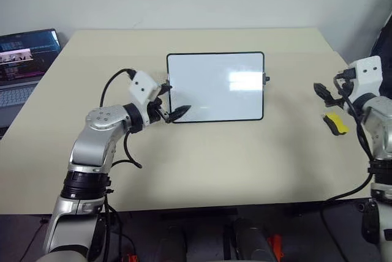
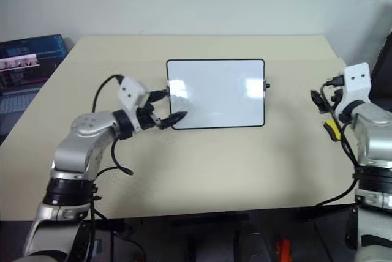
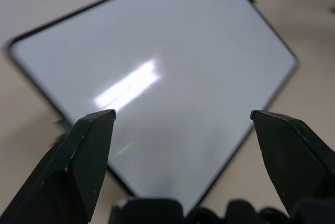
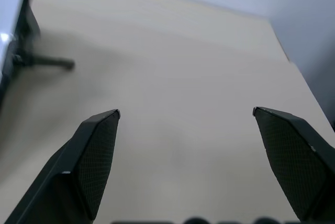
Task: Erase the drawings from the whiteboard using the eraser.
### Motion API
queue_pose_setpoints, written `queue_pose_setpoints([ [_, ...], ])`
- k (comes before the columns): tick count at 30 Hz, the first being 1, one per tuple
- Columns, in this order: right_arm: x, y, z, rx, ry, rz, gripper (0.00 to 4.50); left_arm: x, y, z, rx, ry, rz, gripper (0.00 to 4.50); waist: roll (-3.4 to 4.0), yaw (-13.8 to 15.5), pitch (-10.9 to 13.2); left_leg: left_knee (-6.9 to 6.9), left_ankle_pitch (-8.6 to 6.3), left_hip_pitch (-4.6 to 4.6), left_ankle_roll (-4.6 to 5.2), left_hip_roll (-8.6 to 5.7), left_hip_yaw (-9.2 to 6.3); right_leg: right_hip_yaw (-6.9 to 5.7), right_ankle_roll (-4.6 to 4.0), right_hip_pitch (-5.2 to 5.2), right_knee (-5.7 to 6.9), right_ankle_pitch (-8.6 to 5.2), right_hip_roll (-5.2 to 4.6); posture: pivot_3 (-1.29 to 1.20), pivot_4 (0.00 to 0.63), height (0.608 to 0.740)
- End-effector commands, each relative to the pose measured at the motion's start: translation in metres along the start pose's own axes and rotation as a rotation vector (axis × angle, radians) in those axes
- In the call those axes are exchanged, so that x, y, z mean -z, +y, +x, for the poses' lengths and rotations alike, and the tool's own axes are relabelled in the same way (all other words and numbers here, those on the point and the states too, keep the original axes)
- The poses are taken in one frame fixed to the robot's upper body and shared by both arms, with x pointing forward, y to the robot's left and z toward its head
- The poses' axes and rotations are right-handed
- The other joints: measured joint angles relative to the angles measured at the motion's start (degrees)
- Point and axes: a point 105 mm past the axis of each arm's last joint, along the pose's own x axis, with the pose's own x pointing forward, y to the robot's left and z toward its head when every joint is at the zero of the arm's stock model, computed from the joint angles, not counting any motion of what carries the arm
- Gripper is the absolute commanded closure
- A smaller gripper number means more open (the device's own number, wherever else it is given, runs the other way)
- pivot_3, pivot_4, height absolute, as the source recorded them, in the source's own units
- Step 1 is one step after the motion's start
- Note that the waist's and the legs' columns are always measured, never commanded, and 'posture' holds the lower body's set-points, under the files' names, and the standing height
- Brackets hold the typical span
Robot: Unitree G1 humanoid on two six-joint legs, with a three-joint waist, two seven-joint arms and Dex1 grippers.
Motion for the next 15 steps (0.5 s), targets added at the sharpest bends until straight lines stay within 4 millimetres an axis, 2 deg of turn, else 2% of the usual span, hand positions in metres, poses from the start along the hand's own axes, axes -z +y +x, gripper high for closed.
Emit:
queue_pose_setpoints([
  [1,-0.013,0.013,0.001,0.003,-0.149,0.051,0.04,-0.006,0.036,-0.018,-0.230,-0.088,0.002,0.00,0.00,0.0,0.0,-0.02,0.00,0.00,0.00,0.00,0.00,0.00,-0.01,-0.01,0.01,0.00,0.00,0.00,0.150,0.740],
  [4,-0.003,0.024,0.001,0.025,-0.201,0.047,0.04,0.005,0.043,-0.032,-0.326,-0.100,-0.024,0.00,0.01,0.1,0.0,-0.02,0.00,-0.06,-0.01,0.00,0.00,-0.01,-0.01,-0.04,-0.01,0.01,-0.03,0.00,0.150,0.740],
  [7,0.004,0.022,-0.002,0.091,-0.251,0.101,0.04,0.022,0.046,-0.045,-0.407,-0.067,-0.050,0.00,0.01,0.1,0.0,-0.03,-0.01,-0.08,-0.01,-0.01,-0.01,-0.03,-0.01,-0.05,-0.01,0.01,-0.05,0.00,0.150,0.740],
  [11,0.013,0.029,-0.003,0.084,-0.269,0.133,0.04,0.041,0.052,-0.057,-0.509,-0.045,-0.058,0.00,0.01,0.2,0.0,-0.01,-0.01,-0.06,-0.02,-0.01,-0.03,-0.05,-0.02,-0.05,0.04,0.01,-0.05,0.00,0.150,0.740],
  [15,0.019,0.035,-0.002,0.073,-0.286,0.193,0.04,0.047,0.052,-0.061,-0.568,-0.063,-0.087,0.00,0.01,0.2,0.0,-0.01,0.00,0.00,-0.01,-0.01,-0.02,-0.04,-0.02,-0.03,0.08,0.01,-0.04,0.00,0.150,0.740],
])
